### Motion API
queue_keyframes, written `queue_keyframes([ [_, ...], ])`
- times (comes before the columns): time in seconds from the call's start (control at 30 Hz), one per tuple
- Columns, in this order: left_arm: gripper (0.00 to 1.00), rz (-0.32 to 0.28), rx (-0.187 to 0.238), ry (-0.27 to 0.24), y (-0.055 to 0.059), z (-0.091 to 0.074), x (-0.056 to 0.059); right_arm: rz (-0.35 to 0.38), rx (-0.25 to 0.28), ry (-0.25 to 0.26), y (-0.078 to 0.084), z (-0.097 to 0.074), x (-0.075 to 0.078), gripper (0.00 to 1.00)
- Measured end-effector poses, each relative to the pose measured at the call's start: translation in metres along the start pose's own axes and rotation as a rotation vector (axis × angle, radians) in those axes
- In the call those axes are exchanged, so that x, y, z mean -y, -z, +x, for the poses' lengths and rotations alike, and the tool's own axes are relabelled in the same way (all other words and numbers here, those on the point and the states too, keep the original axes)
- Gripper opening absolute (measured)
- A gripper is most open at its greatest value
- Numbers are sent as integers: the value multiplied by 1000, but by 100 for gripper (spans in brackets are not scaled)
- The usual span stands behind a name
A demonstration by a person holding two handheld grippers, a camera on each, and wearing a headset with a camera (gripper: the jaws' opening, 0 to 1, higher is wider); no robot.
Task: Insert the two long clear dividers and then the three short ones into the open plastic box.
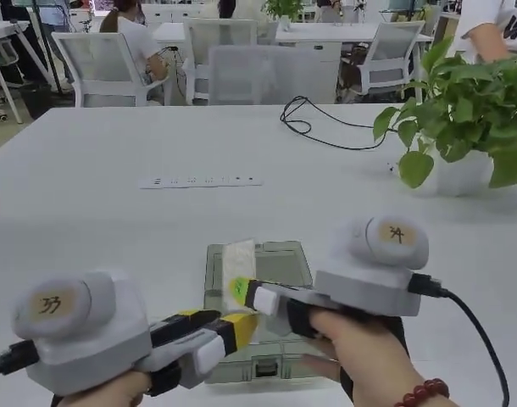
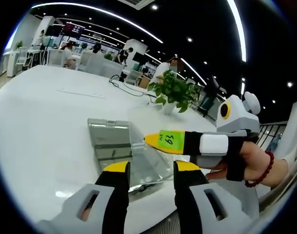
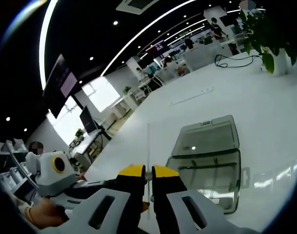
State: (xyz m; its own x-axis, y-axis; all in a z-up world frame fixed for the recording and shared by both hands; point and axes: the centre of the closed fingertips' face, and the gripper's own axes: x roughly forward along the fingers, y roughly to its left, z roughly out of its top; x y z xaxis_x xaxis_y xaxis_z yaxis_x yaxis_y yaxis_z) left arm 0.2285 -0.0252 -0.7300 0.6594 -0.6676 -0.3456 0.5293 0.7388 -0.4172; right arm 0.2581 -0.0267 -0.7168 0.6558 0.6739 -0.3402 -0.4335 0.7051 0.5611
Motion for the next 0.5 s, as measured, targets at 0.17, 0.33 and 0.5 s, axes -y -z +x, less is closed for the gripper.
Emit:
queue_keyframes([
  [0.17,44,71,-45,-21,6,1,0,-13,-26,51,-2,-4,10,6],
  [0.33,45,213,-118,-74,15,-4,-9,-37,-53,98,-6,-9,18,6],
  [0.5,52,248,-118,-85,15,-9,-12,12,-102,166,-9,-15,37,6],
])
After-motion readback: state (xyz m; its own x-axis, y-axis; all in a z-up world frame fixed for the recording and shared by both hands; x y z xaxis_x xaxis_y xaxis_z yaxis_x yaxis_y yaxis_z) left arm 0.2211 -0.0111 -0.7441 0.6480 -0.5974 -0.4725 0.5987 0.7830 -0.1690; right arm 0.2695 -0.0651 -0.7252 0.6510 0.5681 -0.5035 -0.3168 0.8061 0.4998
